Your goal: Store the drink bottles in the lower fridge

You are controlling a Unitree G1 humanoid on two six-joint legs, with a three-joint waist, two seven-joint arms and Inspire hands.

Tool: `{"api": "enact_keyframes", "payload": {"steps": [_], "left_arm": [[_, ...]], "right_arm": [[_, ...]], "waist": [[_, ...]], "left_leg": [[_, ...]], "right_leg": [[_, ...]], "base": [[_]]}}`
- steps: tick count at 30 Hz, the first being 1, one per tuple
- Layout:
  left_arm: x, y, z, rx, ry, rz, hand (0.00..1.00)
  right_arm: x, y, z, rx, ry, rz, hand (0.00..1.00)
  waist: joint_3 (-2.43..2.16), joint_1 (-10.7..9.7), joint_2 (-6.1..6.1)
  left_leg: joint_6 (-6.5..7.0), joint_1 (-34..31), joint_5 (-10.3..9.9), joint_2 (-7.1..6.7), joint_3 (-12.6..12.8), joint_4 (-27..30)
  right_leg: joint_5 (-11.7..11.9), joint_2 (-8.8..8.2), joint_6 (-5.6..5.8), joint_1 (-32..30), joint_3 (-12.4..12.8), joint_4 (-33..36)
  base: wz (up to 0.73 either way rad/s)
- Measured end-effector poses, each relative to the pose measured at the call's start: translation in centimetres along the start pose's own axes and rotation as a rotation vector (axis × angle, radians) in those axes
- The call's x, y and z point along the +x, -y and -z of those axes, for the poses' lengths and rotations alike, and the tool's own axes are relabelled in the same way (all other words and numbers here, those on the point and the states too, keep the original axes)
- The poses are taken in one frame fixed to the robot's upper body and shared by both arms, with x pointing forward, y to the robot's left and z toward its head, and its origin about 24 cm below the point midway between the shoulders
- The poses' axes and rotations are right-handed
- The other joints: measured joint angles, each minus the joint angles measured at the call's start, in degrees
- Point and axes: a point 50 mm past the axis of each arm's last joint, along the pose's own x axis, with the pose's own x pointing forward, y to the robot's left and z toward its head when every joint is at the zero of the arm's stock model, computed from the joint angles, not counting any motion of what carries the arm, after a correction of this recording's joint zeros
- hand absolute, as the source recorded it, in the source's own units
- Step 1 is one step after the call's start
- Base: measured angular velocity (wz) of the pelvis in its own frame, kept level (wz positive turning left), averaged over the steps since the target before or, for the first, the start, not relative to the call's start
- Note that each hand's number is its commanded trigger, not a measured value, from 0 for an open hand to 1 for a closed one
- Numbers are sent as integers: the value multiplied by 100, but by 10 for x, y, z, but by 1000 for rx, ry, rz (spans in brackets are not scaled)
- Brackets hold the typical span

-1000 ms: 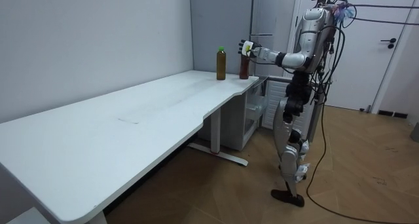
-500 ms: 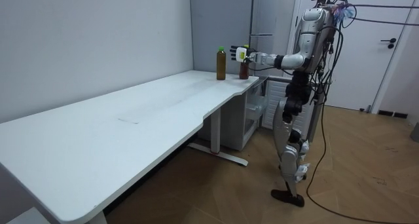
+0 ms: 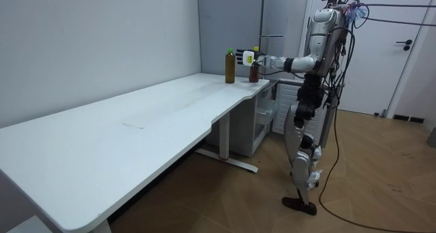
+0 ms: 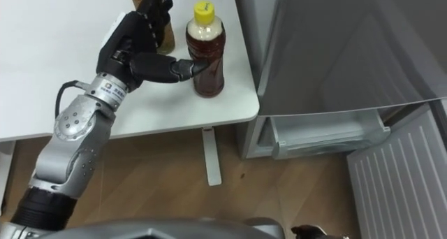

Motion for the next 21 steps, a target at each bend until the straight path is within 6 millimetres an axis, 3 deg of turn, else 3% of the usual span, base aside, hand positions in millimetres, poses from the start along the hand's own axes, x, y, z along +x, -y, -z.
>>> {"api": "enact_keyframes", "payload": {"steps": [5,8,13,21], "left_arm": [[2,0,-1,0,-4,5,0],[3,0,-1,2,-5,6,0],[6,-3,5,1,-37,5,0],[6,-3,11,-8,-87,22,0]], "right_arm": [[0,-1,3,4,-12,2,0],[0,-1,3,4,-17,2,0],[0,-1,5,4,-26,5,0],[0,-1,4,8,-35,-13,0]], "waist": [[-13,3,26],[-43,-2,90],[-30,-3,182],[-28,-7,184]], "left_leg": [[0,4,0,1,1,0],[0,6,0,2,1,0],[0,16,0,5,3,0],[0,-53,0,18,47,30]], "right_leg": [[1,0,-2,14,6,-9],[2,1,-3,18,7,-9],[2,1,-3,18,6,8],[1,2,-3,-90,51,96]], "base": [[0],[0],[0],[-2]]}}
